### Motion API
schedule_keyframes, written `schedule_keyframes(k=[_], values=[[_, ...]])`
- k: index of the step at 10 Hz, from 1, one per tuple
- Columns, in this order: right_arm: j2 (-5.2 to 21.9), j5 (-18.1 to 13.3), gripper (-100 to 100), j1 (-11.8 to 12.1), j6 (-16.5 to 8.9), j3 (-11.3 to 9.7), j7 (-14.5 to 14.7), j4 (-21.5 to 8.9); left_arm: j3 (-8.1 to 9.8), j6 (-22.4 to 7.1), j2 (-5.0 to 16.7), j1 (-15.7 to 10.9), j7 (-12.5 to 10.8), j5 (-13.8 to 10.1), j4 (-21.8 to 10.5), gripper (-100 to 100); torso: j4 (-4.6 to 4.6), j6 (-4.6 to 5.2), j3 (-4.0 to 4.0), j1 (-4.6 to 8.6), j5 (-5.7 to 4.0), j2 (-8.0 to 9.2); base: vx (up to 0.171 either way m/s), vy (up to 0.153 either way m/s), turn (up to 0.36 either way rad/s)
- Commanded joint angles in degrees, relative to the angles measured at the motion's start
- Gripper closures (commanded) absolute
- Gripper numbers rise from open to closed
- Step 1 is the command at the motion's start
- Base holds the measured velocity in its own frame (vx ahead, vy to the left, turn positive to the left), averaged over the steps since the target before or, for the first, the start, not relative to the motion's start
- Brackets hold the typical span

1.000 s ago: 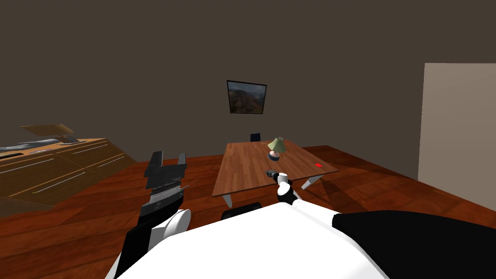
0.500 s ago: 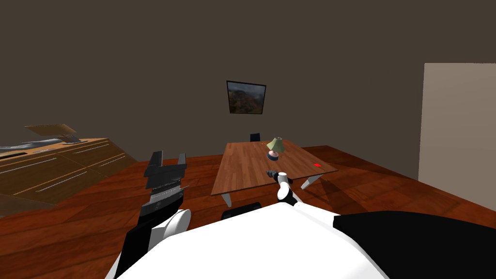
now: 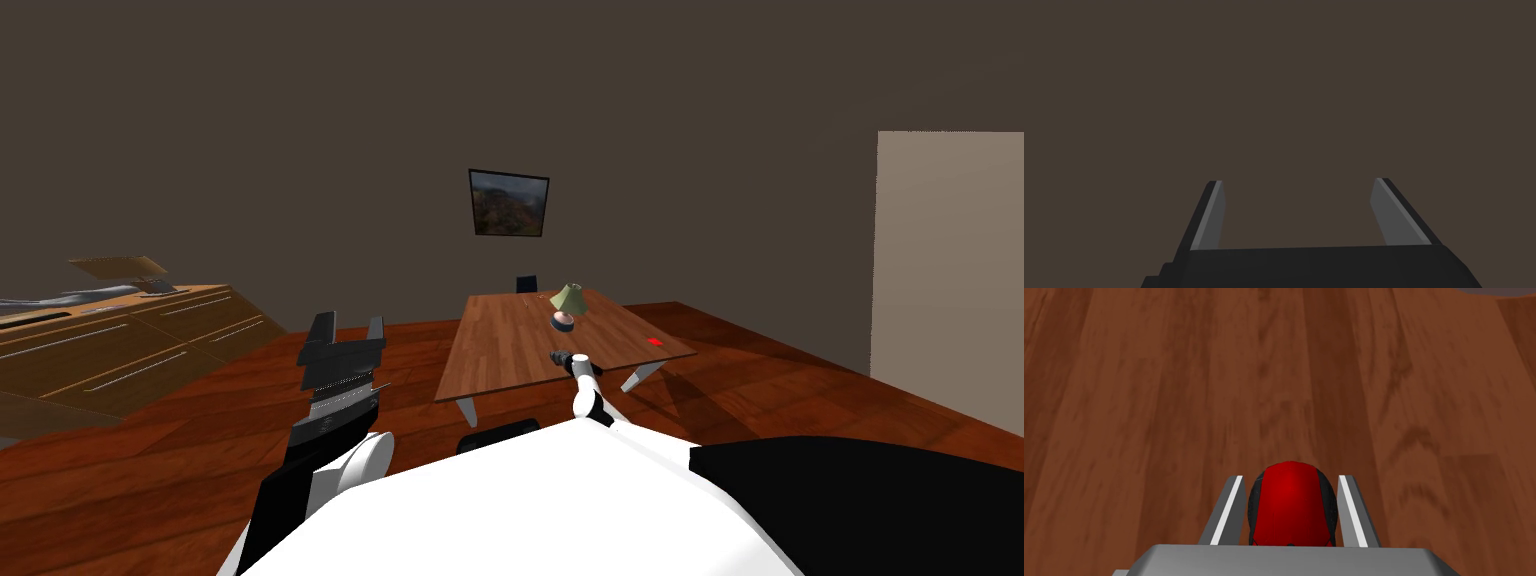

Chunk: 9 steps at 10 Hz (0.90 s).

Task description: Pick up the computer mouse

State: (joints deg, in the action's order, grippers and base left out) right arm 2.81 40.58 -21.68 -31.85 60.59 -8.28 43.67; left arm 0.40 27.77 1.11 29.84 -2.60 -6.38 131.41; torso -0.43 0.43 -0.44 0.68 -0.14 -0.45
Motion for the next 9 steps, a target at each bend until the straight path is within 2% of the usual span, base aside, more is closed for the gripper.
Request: schedule_keyframes(k=[1,3,4,6,7,8,9], values=[[-0.09,-0.43,100,1.73,1.91,-2.86,-2.86,1.68,0.00,0.00,0.00,0.00,0.00,0.00,0.00,0,0.00,0.00,0.00,0.00,0.00,0.00,-0.018,-0.026,0.054],[-0.09,-0.43,100,1.73,1.91,-5.91,-6.23,1.68,0.00,0.00,0.00,0.00,0.00,0.00,0.00,0,0.02,0.05,0.05,0.15,0.00,0.10,-0.020,-0.030,0.003],[-0.01,-0.81,100,3.38,3.96,-7.78,-8.03,3.15,0.00,0.00,0.00,0.00,0.00,0.00,0.00,0,0.02,0.03,0.05,0.10,0.00,0.07,-0.023,-0.032,0.050],[-0.01,-0.81,100,3.38,3.96,-11.24,-11.72,3.15,0.00,0.00,0.00,0.00,0.00,0.00,0.00,0,0.04,0.05,0.08,0.17,0.00,0.13,-0.024,-0.034,0.005],[-0.01,-0.81,100,3.38,3.96,-11.66,-11.92,3.15,0.00,0.00,0.00,0.00,0.00,0.00,0.00,0,0.04,0.01,0.06,0.10,0.00,0.09,0.000,0.000,0.000],[0.06,-1.19,100,5.03,6.01,-13.98,-14.38,4.63,0.00,0.00,0.00,0.00,0.00,0.00,0.00,0,0.03,-0.01,0.03,0.02,0.00,0.03,-0.014,-0.024,0.051],[0.06,-1.19,100,5.03,6.01,-15.63,-15.81,4.63,0.00,0.00,0.00,0.00,0.00,0.00,0.00,0,0.02,0.03,0.05,0.09,0.02,0.08,-0.030,-0.038,0.021]])
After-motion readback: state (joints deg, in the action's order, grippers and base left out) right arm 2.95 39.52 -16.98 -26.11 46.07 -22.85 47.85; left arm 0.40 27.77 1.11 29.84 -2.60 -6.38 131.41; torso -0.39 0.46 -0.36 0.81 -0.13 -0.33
